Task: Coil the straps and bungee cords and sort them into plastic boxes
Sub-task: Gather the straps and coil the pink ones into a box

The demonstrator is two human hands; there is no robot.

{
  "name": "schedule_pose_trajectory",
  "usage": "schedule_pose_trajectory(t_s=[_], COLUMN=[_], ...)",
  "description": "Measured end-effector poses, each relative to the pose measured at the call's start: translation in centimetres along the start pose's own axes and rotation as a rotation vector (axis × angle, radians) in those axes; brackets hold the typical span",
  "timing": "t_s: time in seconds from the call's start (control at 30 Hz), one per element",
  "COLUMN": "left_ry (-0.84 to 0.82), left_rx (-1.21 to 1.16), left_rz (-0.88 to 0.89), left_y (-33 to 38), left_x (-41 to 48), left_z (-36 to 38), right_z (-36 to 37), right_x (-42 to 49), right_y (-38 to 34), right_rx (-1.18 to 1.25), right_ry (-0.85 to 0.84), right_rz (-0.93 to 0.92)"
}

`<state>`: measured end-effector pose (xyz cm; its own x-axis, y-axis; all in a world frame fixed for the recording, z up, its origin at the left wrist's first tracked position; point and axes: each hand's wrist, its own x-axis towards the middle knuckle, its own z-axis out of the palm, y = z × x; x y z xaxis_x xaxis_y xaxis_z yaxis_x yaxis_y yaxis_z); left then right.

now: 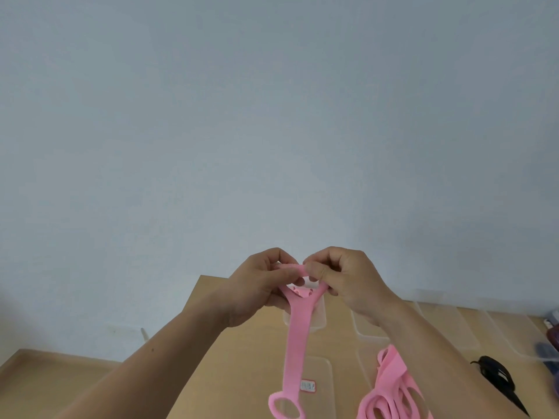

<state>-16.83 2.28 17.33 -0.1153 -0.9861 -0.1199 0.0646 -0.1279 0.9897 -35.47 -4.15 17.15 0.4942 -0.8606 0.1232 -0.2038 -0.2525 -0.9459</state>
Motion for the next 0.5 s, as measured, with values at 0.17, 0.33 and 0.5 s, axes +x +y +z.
schedule_pose_trajectory(t_s=[0.17,0.33,0.5], left_ry=[-0.037,-0.072,-0.044], left_rx=[-0.094,-0.167,-0.225], left_rz=[-0.153,-0.225,-0.206], left_y=[-0.1,0.0,-0.5], left_x=[-0.3,-0.5,-0.2], left_z=[0.0,-0.2,-0.2], right_z=[0.9,1.6,1.6], right_x=[-0.6,-1.3,-1.6], right_y=[0.5,0.5,1.2], right_rx=[-0.159,-0.293,-0.369], right_ry=[0.107,0.172,0.212], right_rz=[-0.117,-0.308,-0.467])
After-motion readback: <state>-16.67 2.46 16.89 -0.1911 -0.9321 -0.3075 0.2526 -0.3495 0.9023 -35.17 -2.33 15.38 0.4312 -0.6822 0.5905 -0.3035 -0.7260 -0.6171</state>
